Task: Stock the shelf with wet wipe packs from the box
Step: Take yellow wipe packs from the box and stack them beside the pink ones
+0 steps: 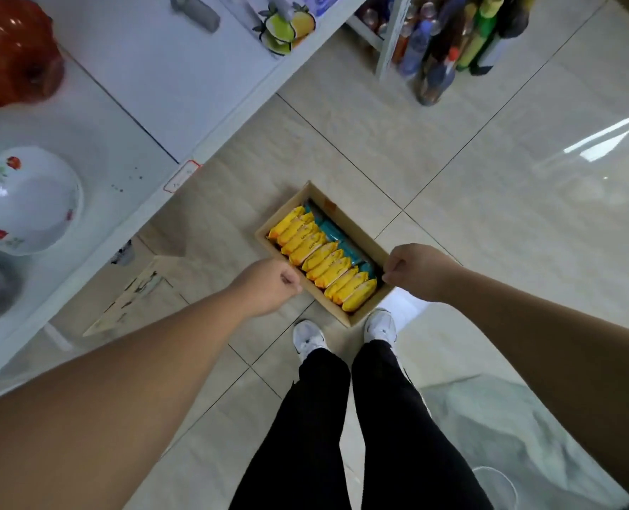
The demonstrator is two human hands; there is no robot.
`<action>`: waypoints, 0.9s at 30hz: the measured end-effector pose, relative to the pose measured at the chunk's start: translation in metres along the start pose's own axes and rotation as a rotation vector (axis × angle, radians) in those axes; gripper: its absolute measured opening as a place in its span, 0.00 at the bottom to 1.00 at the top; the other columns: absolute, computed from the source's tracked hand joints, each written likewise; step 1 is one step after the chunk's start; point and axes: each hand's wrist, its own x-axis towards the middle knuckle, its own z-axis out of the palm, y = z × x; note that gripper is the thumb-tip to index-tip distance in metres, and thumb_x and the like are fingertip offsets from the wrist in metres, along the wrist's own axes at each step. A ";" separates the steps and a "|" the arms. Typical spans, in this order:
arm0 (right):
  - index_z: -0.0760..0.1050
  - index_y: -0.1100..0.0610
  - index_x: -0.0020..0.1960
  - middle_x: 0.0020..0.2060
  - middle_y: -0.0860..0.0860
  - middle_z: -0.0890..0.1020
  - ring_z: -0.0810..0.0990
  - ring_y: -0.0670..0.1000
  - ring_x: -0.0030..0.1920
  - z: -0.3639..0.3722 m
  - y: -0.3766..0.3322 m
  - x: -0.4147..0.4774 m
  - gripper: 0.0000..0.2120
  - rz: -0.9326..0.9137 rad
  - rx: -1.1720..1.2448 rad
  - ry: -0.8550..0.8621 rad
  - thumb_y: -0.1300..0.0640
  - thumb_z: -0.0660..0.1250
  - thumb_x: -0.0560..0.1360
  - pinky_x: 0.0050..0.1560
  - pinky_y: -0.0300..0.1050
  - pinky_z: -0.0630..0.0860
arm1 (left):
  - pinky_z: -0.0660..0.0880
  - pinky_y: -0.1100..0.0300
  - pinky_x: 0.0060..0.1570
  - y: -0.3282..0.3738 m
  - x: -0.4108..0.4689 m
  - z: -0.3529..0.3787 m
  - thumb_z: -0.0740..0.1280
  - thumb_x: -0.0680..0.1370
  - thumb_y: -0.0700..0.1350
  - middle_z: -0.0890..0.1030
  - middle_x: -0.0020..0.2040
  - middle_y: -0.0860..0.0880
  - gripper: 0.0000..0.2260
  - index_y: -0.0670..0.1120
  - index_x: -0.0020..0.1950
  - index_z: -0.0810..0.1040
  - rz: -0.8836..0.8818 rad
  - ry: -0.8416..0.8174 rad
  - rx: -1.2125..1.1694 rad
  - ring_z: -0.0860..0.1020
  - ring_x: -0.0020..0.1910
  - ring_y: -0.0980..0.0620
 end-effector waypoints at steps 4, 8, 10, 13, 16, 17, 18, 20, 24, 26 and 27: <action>0.81 0.65 0.53 0.52 0.64 0.83 0.76 0.56 0.38 0.038 0.021 0.068 0.13 0.032 -0.013 -0.052 0.56 0.67 0.75 0.39 0.45 0.72 | 0.80 0.52 0.52 -0.022 0.068 0.038 0.70 0.75 0.47 0.86 0.47 0.48 0.06 0.55 0.39 0.80 -0.037 -0.002 0.022 0.83 0.48 0.48; 0.82 0.62 0.54 0.51 0.61 0.84 0.80 0.58 0.44 0.077 0.047 0.131 0.12 0.037 -0.026 -0.066 0.56 0.66 0.76 0.43 0.46 0.76 | 0.79 0.51 0.54 -0.045 0.135 0.083 0.70 0.76 0.51 0.84 0.52 0.49 0.07 0.51 0.52 0.83 -0.082 -0.018 0.018 0.81 0.52 0.48; 0.80 0.59 0.54 0.48 0.58 0.82 0.80 0.58 0.48 0.096 0.059 0.160 0.11 0.057 -0.032 -0.081 0.55 0.66 0.77 0.47 0.47 0.77 | 0.78 0.52 0.55 -0.058 0.166 0.106 0.70 0.76 0.51 0.84 0.54 0.48 0.09 0.50 0.55 0.83 -0.084 -0.036 0.027 0.81 0.54 0.47; 0.78 0.53 0.48 0.43 0.52 0.79 0.78 0.55 0.45 0.124 0.072 0.201 0.05 0.044 -0.066 -0.103 0.52 0.66 0.77 0.48 0.48 0.78 | 0.77 0.55 0.55 -0.077 0.205 0.132 0.69 0.77 0.51 0.83 0.58 0.48 0.14 0.49 0.61 0.81 -0.112 -0.046 0.038 0.80 0.56 0.47; 0.74 0.57 0.40 0.38 0.54 0.78 0.78 0.57 0.42 0.142 0.077 0.236 0.10 0.008 -0.119 -0.110 0.52 0.65 0.77 0.42 0.47 0.76 | 0.77 0.51 0.58 -0.094 0.238 0.151 0.69 0.78 0.51 0.81 0.61 0.47 0.15 0.50 0.63 0.80 -0.124 -0.023 0.077 0.79 0.58 0.45; 0.77 0.59 0.44 0.41 0.55 0.80 0.79 0.58 0.45 0.147 0.078 0.247 0.10 -0.005 -0.126 -0.110 0.52 0.65 0.77 0.45 0.48 0.79 | 0.77 0.50 0.59 -0.100 0.248 0.157 0.68 0.78 0.52 0.81 0.61 0.47 0.16 0.50 0.64 0.79 -0.122 -0.021 0.108 0.79 0.59 0.44; 0.79 0.59 0.51 0.46 0.56 0.82 0.80 0.58 0.49 0.151 0.080 0.257 0.11 -0.020 -0.134 -0.108 0.51 0.65 0.78 0.50 0.51 0.80 | 0.77 0.48 0.59 -0.107 0.258 0.161 0.68 0.77 0.52 0.81 0.62 0.47 0.16 0.50 0.64 0.79 -0.122 -0.017 0.139 0.78 0.60 0.44; 0.79 0.59 0.59 0.52 0.56 0.82 0.80 0.58 0.53 0.160 0.080 0.275 0.14 -0.036 -0.152 -0.090 0.51 0.64 0.79 0.54 0.54 0.80 | 0.77 0.47 0.57 -0.119 0.276 0.169 0.67 0.77 0.53 0.81 0.61 0.48 0.16 0.50 0.64 0.78 -0.130 0.009 0.212 0.79 0.59 0.43; 0.76 0.54 0.66 0.54 0.55 0.81 0.80 0.56 0.50 0.169 0.076 0.308 0.15 -0.057 -0.140 -0.064 0.52 0.65 0.80 0.51 0.52 0.81 | 0.71 0.53 0.41 -0.131 0.308 0.179 0.65 0.79 0.48 0.78 0.56 0.46 0.09 0.50 0.58 0.76 -0.095 0.129 0.593 0.80 0.51 0.41; 0.74 0.51 0.68 0.55 0.54 0.81 0.81 0.56 0.51 0.172 0.073 0.323 0.17 -0.070 -0.132 -0.039 0.52 0.65 0.80 0.52 0.51 0.81 | 0.68 0.53 0.39 -0.134 0.323 0.183 0.65 0.79 0.46 0.77 0.56 0.46 0.09 0.49 0.58 0.76 -0.056 0.133 0.665 0.80 0.51 0.42; 0.74 0.50 0.68 0.55 0.54 0.81 0.81 0.56 0.51 0.174 0.072 0.330 0.17 -0.075 -0.134 -0.037 0.52 0.65 0.80 0.51 0.51 0.81 | 0.71 0.52 0.40 -0.137 0.332 0.185 0.65 0.78 0.46 0.77 0.58 0.46 0.10 0.50 0.60 0.76 -0.043 0.113 0.651 0.80 0.52 0.41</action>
